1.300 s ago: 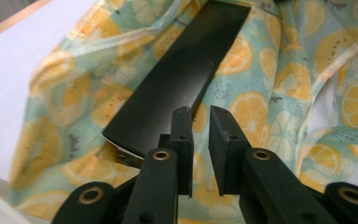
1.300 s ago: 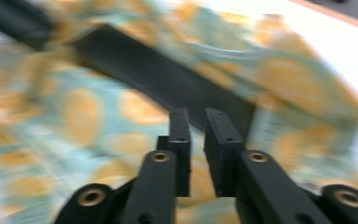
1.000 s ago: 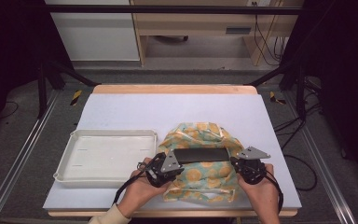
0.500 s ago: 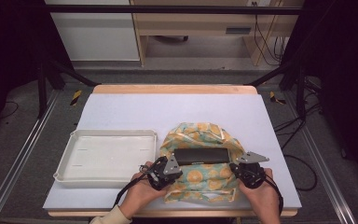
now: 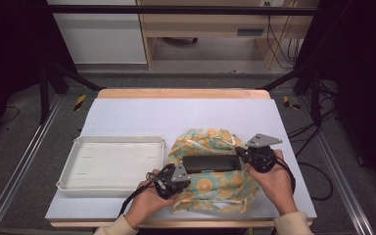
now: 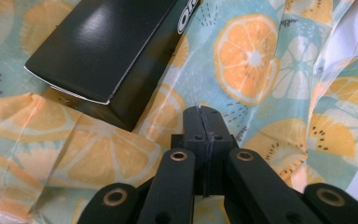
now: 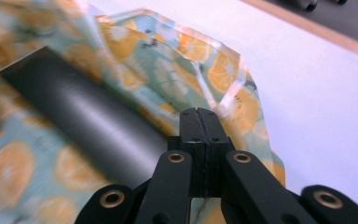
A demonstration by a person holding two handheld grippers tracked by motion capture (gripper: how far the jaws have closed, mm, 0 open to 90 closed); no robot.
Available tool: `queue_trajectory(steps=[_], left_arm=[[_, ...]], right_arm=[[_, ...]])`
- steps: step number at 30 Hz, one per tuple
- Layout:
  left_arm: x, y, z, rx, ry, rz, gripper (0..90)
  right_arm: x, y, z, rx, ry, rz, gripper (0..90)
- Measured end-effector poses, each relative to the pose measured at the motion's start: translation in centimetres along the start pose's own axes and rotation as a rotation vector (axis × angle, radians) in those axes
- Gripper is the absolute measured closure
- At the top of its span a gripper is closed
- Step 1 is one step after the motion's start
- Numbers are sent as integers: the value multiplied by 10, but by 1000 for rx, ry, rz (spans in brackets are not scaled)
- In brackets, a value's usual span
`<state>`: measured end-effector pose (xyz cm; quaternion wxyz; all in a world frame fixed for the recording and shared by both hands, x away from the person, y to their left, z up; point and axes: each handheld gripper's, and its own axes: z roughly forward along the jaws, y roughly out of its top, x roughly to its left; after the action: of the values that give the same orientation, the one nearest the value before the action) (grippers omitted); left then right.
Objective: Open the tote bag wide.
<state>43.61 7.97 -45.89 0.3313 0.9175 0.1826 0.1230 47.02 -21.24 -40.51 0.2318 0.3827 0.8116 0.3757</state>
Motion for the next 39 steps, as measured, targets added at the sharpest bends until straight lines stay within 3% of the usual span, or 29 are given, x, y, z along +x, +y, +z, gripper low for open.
queue_trajectory(steps=[5, 8, 15, 21, 29, 34, 39], left_arm=[[0, -1, -2, 19, 7, 12, 900], [1, -2, -1, 31, 7, 11, 900], [4, -5, 0, 65, 15, 20, 900], [4, -8, 3, 78, 18, 30, 900], [1, -5, -3, 70, 8, 29, 900], [1, -2, -11, 55, -19, 29, 900], [5, 7, -36, -18, -26, 23, 900]], right_arm=[[-22, -3, 36, 106, -5, 68, 900], [-30, -8, 48, 140, -14, 100, 900], [-36, -22, 63, 196, -10, 141, 900], [-36, -26, 67, 200, -15, 147, 900], [-35, -26, 60, 171, -32, 154, 900], [-32, -18, 37, 74, -49, 162, 900], [-21, -9, 8, -10, -47, 140, 900]])
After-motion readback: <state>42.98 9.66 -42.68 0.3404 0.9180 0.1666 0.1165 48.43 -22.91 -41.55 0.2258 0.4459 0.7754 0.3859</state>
